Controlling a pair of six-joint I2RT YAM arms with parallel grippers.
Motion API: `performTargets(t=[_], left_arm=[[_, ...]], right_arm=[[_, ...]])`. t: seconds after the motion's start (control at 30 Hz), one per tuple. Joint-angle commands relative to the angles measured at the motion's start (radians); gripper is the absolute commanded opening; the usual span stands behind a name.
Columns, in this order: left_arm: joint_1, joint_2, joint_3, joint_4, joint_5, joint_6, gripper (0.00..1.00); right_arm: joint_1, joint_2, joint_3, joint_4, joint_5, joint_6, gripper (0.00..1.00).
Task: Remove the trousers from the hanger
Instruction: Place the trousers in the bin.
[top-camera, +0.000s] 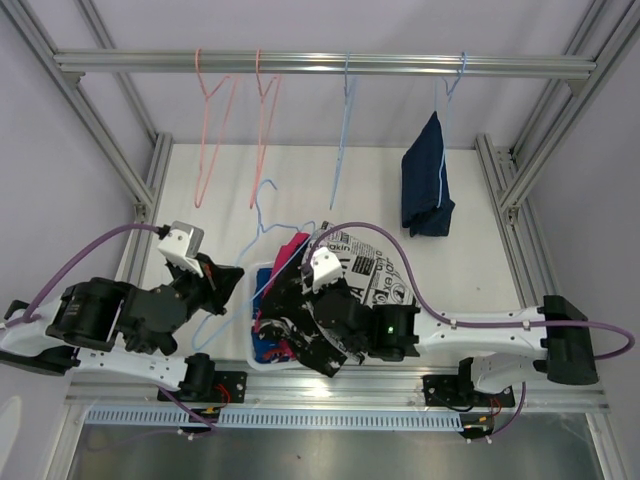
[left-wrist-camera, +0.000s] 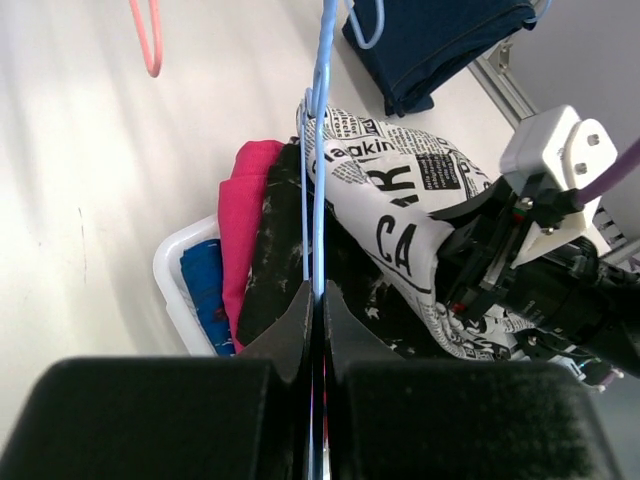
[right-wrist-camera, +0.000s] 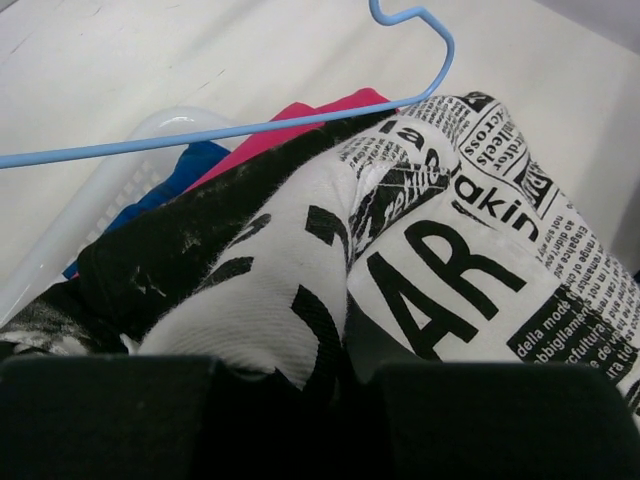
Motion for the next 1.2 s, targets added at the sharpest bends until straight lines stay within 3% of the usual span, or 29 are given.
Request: performTargets(t=[0.0, 0.27, 0.33, 0.43, 0.47, 0.57, 0.67, 0.93, 1.0, 1.03, 1.17], left_arm=[[-0.006, 0.007, 0.028, -0.020, -0.044, -0.024, 0.00], [-0.006, -0.014, 0.034, -0.048, -0.069, -0.033, 0.01], [-0.005, -0.018, 0.022, -0.044, -0.065, -0.035, 0.00], [-0.006, -0.011, 0.013, -0.039, -0.064, -0.033, 0.01], [-0.005, -0.008, 0.013, -0.039, -0.064, -0.033, 0.00], [-0.006, 0.001, 0.014, -0.031, -0.064, -0.028, 0.00], [-0.005, 0.002, 0.014, -0.005, -0.062, -0.002, 0.01], [-0.006, 0.007, 0.030, 0.013, -0.061, 0.021, 0.00], [-0.006, 0.009, 0.030, 0.013, -0.058, 0.027, 0.01], [-0.006, 0.009, 0.030, 0.015, -0.056, 0.027, 0.01], [-0.006, 0.013, 0.019, 0.033, -0.046, 0.028, 0.00]], right_arm=[[-0.010, 0.055, 0.073, 0.155, -0.053, 0.058, 0.00], [-0.010, 0.144, 0.084, 0.192, -0.119, 0.113, 0.00], [-0.004, 0.170, 0.085, 0.203, -0.136, 0.133, 0.05], [0.005, 0.206, 0.100, 0.206, -0.158, 0.147, 0.28], [0.015, 0.216, 0.108, 0.203, -0.158, 0.147, 0.48], [0.041, 0.237, 0.137, 0.168, -0.153, 0.157, 0.65], [0.080, 0.227, 0.165, 0.138, -0.144, 0.153, 0.70], [0.176, 0.101, 0.150, 0.086, -0.132, 0.162, 0.74], [0.199, 0.067, 0.137, 0.086, -0.094, 0.148, 0.70], [0.214, 0.032, 0.122, 0.088, -0.083, 0.145, 0.66], [0.206, -0.042, 0.065, 0.095, -0.064, 0.139, 0.32]])
